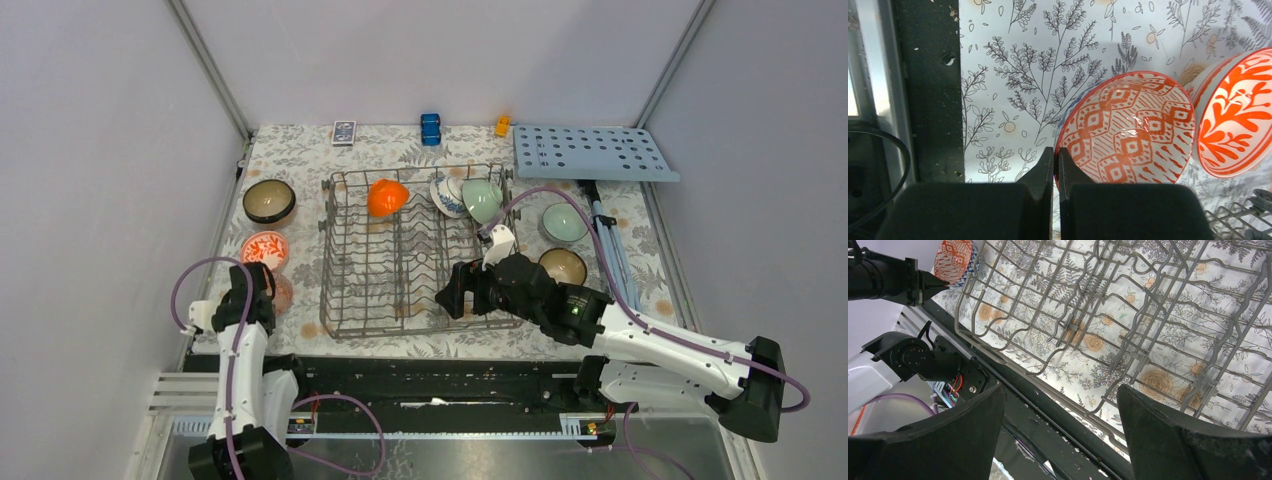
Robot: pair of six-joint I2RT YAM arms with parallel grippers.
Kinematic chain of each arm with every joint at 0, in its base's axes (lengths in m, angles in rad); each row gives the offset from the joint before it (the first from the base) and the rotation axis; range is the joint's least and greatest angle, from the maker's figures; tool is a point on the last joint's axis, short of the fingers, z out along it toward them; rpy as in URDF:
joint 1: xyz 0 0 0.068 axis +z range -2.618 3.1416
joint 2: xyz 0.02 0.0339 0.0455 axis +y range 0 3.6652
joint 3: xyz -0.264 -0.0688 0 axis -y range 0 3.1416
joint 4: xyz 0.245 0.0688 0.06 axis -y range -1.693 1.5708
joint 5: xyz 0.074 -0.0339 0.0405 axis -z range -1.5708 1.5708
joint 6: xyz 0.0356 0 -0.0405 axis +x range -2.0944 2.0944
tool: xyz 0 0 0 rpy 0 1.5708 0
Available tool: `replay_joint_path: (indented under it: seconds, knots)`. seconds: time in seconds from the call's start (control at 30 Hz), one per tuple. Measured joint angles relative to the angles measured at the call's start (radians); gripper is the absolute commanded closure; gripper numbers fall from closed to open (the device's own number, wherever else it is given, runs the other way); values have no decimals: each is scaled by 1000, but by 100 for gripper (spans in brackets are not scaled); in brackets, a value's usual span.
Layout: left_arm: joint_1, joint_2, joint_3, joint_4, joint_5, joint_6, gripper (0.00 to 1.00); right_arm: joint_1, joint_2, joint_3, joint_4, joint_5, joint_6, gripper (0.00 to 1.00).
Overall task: Unload the bowls from the dish rack
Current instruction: Place the bowl at the center of the board, then pick up the bowl from the dish rack.
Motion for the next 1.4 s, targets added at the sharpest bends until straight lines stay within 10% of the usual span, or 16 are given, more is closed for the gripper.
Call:
replay_joint_path:
  seconds: [0.73, 1.13, 1.4]
  knots:
    - [-2, -18, 37, -71, -21, -52, 8, 0, 11, 3, -5, 1, -6, 12]
    - [-42, 48, 430, -139, -87, 160, 1, 0, 11, 31, -39, 5, -26, 11]
    - [-438, 182, 665, 11, -138, 418, 1, 0, 51, 93, -64, 44, -59, 11]
